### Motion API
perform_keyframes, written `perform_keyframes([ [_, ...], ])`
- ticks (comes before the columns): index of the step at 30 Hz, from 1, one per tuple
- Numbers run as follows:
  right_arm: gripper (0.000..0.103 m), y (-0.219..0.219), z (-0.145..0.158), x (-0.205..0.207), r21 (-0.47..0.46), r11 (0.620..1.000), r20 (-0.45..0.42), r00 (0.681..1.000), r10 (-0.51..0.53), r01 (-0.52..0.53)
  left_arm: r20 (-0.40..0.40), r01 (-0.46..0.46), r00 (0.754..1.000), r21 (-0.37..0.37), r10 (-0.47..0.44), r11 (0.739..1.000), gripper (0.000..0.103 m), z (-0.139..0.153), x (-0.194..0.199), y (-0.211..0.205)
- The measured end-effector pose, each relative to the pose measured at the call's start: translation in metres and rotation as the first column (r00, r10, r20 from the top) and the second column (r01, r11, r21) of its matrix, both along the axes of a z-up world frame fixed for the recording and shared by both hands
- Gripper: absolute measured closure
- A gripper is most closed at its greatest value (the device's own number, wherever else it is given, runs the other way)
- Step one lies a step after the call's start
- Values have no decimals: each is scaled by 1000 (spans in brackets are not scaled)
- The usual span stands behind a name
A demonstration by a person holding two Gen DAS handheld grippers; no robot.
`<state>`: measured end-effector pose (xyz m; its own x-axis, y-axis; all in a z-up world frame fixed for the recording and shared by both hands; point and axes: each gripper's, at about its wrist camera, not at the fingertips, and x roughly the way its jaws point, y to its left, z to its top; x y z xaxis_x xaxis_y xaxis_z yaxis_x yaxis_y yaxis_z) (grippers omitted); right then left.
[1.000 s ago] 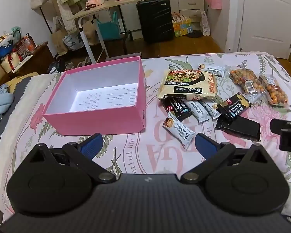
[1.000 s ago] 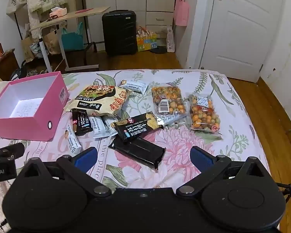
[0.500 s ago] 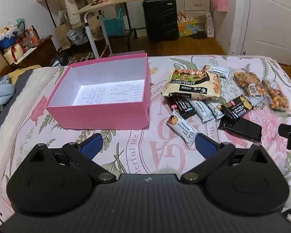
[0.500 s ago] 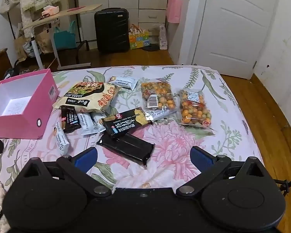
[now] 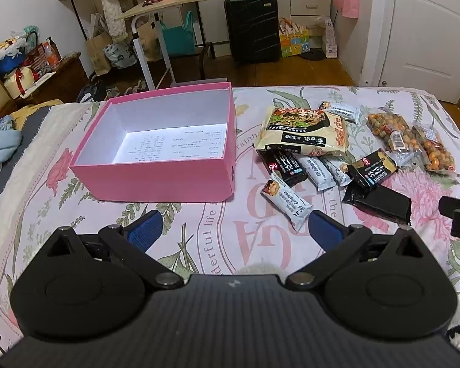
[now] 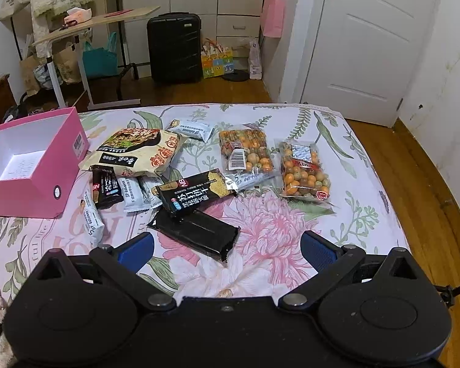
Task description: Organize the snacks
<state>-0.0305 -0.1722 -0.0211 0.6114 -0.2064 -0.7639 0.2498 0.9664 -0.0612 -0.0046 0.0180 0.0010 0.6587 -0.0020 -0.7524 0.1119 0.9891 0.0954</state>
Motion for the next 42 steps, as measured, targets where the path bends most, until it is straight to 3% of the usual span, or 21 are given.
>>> perform_keyframes([
  [19, 0, -9, -7, 0, 27, 999, -29, 998, -47, 47, -30, -9, 1000, -10, 9, 1000, 0, -4, 3, 4],
  [42, 0, 1, 9, -3, 0, 997, 79, 994, 73, -74, -44, 15, 999, -10, -16, 1000, 0, -8, 16, 2],
])
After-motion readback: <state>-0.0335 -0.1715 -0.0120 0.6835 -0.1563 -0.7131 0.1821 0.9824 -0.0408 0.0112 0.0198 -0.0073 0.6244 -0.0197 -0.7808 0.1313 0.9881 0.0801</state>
